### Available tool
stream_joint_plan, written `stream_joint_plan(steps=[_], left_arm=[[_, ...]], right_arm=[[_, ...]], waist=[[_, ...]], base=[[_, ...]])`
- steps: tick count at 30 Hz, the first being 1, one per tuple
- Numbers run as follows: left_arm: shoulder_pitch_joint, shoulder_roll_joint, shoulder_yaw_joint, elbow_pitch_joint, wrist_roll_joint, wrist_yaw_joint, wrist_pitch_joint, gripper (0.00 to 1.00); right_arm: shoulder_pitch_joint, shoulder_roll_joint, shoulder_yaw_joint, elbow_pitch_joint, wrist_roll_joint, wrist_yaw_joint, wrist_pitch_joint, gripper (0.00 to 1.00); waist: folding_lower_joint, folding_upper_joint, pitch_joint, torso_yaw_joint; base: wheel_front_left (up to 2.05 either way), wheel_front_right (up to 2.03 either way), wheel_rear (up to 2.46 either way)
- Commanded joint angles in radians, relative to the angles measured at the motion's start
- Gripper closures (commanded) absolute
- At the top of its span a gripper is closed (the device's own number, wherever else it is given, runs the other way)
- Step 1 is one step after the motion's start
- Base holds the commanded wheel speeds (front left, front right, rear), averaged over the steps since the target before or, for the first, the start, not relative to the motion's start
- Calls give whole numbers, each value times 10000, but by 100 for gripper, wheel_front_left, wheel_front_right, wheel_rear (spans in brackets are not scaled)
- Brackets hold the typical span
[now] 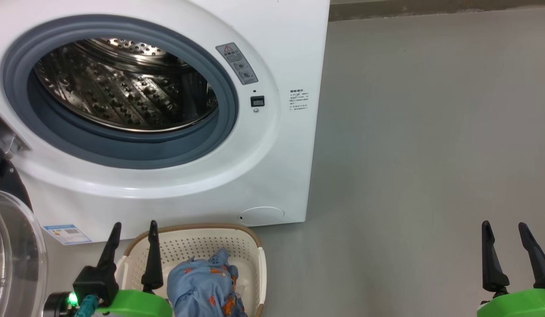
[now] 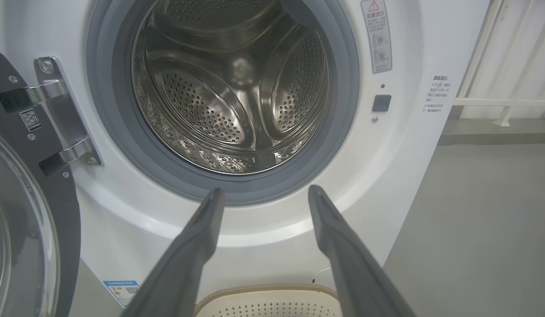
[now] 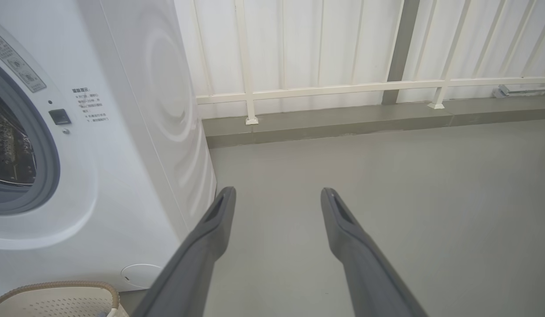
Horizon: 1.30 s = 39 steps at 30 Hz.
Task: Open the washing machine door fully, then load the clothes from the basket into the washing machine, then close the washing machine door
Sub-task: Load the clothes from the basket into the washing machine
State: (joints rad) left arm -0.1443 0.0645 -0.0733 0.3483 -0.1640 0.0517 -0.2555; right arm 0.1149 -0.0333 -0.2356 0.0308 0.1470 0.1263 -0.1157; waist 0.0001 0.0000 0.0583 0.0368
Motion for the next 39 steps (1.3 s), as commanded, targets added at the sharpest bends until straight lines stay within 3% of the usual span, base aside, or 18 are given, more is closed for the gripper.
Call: stream_joint_plan(steps=[1, 22, 39], left_arm=[[-311, 98, 342, -240, 111, -43, -63, 0], [-466, 67, 296, 428, 297, -84, -63, 0], [-2721, -85, -655, 5597, -25, -932, 52, 0]], right_arm=[[-271, -169, 212, -249, -36, 44, -27, 0], [-431, -169, 275, -257, 22, 44, -15, 0], [-1157, -340, 581, -519, 993, 44, 302, 0]], waist=[[-1, 0, 28, 9], [-1, 0, 285, 93], [-1, 0, 1857, -524]], base=[[4, -4, 0], [0, 0, 0], [0, 0, 0]])
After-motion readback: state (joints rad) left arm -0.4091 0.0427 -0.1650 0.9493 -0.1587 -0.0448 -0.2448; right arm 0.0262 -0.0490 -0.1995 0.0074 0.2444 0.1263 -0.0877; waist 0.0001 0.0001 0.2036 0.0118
